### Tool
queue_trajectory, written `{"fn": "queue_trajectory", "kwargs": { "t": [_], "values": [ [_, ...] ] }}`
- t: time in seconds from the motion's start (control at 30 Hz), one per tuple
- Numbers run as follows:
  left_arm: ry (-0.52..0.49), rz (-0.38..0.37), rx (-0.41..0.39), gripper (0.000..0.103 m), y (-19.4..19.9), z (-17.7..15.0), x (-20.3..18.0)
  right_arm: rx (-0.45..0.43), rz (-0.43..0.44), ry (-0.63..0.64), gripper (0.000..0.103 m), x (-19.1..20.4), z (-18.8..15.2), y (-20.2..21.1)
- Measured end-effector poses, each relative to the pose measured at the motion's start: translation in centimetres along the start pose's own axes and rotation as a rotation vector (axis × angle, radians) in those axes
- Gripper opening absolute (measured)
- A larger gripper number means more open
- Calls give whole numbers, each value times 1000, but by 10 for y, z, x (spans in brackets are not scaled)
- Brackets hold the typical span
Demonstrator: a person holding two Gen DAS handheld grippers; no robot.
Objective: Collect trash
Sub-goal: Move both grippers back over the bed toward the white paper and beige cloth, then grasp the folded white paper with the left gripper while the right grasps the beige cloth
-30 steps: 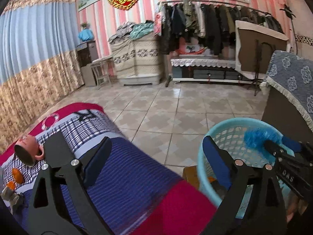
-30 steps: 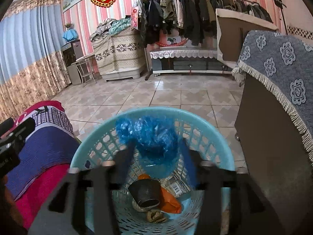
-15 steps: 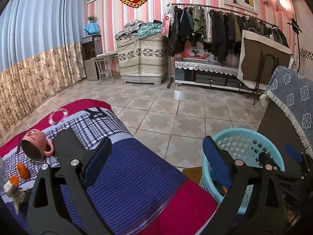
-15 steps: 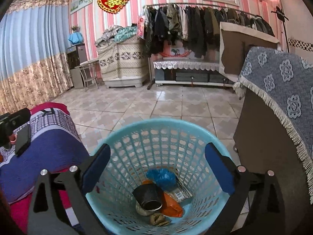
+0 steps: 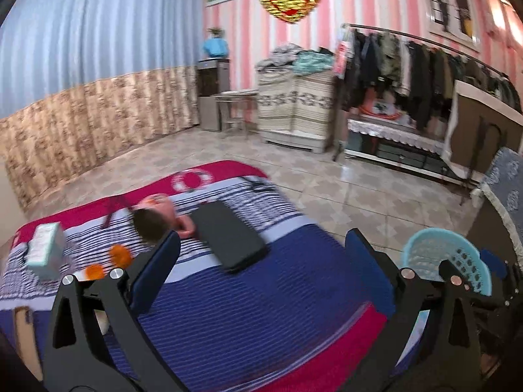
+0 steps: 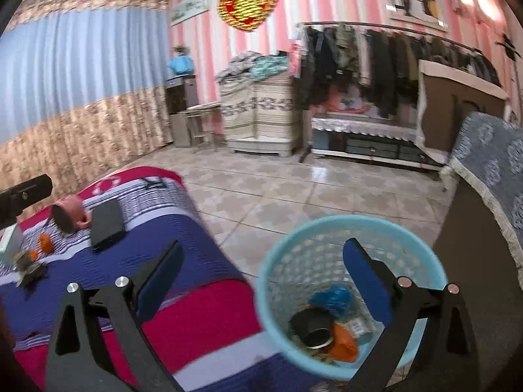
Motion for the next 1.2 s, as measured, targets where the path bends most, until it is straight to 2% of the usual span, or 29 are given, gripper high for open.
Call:
{"fn": "queue_trajectory", "kwargs": {
  "t": [0.17, 0.43, 0.77, 1.2],
  "values": [
    [23, 117, 31, 97, 17, -29, 61, 17, 74, 34, 96, 40, -12, 4],
    [60, 222, 68, 97, 44, -79, 131, 45, 156, 123, 96, 91, -39, 9],
    [109, 250, 136, 97, 38, -131, 170, 87, 201, 197, 96, 129, -68, 5],
    [177, 255, 193, 97, 23, -169, 194, 134, 238, 271, 96, 163, -91, -14]
  ]
}}
Point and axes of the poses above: each gripper's, at about its wrist camera, not at the fingertips, and y roughly against the way its jaws point, x to its left, z to its top, the point moved 10 cm from there along -y, roughly the way its jaws point, and after that the axes turned 14 degrees about -y, right-handed, at the moved point
